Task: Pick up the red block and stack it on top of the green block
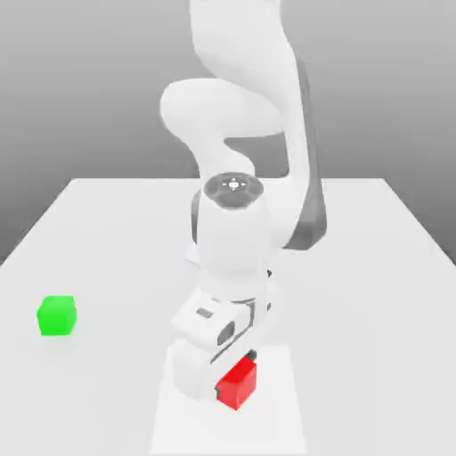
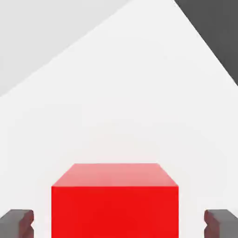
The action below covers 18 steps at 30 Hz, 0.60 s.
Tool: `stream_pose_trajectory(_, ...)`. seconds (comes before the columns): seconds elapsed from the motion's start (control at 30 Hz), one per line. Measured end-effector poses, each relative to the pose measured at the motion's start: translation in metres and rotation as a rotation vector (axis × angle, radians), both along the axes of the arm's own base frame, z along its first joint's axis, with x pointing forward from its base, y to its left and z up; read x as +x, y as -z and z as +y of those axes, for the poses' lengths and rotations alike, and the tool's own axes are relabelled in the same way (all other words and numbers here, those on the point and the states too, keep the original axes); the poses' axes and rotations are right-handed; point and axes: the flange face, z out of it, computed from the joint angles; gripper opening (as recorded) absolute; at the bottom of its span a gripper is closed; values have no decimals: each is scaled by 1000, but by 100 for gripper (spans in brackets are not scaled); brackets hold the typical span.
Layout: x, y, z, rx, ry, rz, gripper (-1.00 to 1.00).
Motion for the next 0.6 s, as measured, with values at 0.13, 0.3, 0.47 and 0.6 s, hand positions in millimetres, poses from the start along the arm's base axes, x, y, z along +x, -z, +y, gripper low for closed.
stream_pose_trajectory(0.13,-1,3,0,0,0,2,-100)
stream_pose_trajectory(0.3,2,-33,0,2,2,-1,-100)
stream_pose_trajectory(0.47,-5,-65,-48,-8,188,4,-100)
stream_pose_trajectory(0.6,-28,-74,-136,-20,588,7,-100)
